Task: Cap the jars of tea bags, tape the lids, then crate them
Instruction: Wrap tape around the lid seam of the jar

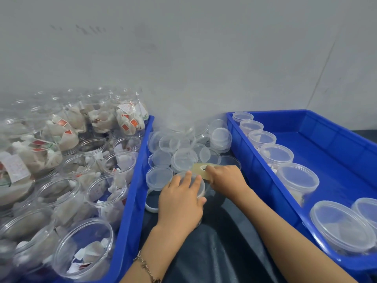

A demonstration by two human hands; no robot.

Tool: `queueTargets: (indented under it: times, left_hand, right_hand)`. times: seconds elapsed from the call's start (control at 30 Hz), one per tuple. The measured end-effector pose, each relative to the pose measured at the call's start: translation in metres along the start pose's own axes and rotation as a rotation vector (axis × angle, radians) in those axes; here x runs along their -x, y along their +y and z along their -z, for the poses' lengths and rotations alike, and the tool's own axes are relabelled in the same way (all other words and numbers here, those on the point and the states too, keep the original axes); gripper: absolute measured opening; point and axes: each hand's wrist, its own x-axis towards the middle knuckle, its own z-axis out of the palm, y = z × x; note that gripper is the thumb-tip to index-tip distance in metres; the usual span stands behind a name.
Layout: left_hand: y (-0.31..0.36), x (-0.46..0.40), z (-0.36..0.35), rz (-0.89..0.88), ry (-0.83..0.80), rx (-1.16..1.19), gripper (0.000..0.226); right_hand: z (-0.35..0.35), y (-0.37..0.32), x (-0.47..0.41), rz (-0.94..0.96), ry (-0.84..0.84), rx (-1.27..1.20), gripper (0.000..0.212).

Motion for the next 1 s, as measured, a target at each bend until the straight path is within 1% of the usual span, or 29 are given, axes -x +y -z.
queueTargets:
  times: [0.07, 0.13, 0.2, 0.27, 0.3, 0.33, 0.43, 0.47, 0.53, 0.6, 0.73, 0.83, 0.9, 1.0]
  left_hand:
    - [-0.007, -0.001, 0.000, -0.024, -0.036, 0.087, 0.057]
    - [-0.015, -0.002, 0.002, -0.015, -0.086, 0.178, 0.057]
    - [-0.015, -0.003, 0.003, 0.001, -0.106, 0.219, 0.057]
    - [-0.010, -0.006, 0.002, 0.036, -0.112, 0.248, 0.053]
    - [-0.006, -0.009, 0.002, 0.070, -0.117, 0.262, 0.054]
    - [-0.003, -0.013, 0.002, 0.115, -0.118, 0.271, 0.059]
    - [-0.001, -0.023, -0.002, 0.226, -0.119, 0.193, 0.092]
    - [-0.001, -0.024, -0.003, 0.231, -0.126, 0.153, 0.097]
    - [-0.001, -0.023, -0.006, 0.221, -0.108, 0.107, 0.093]
    - [-0.002, -0.023, -0.008, 0.200, -0.087, 0.083, 0.088]
    - [-0.004, -0.024, -0.008, 0.187, -0.132, 0.079, 0.093]
    - [-0.005, -0.025, -0.009, 0.175, -0.159, 0.083, 0.097]
    - [-0.005, -0.026, -0.008, 0.179, -0.170, 0.087, 0.099]
    - [-0.006, -0.027, -0.008, 0.191, -0.179, 0.088, 0.098]
  right_hand:
    - [-0.003, -0.010, -0.001, -0.024, -0.007, -0.009, 0.040]
    - [-0.007, -0.019, 0.000, -0.050, -0.009, -0.009, 0.042]
    - [-0.009, -0.025, 0.002, -0.082, -0.015, -0.006, 0.043]
    - [-0.010, -0.031, 0.004, -0.127, 0.000, -0.005, 0.045]
    - [-0.010, -0.033, 0.005, -0.144, -0.001, -0.006, 0.049]
    - [-0.009, -0.036, 0.005, -0.148, -0.028, -0.025, 0.054]
    - [-0.016, -0.038, 0.007, -0.192, -0.200, -0.199, 0.063]
    - [-0.016, -0.035, 0.007, -0.205, -0.228, -0.257, 0.066]
    - [-0.013, -0.028, 0.009, -0.192, -0.262, -0.303, 0.075]
    - [-0.008, -0.019, 0.012, -0.170, -0.275, -0.335, 0.079]
    - [0.007, -0.006, 0.032, -0.211, -0.239, -0.481, 0.079]
    - [0.016, 0.000, 0.049, -0.207, -0.200, -0.529, 0.076]
    - [0.019, 0.001, 0.055, -0.201, -0.174, -0.525, 0.067]
    - [0.018, 0.003, 0.056, -0.236, -0.182, -0.522, 0.053]
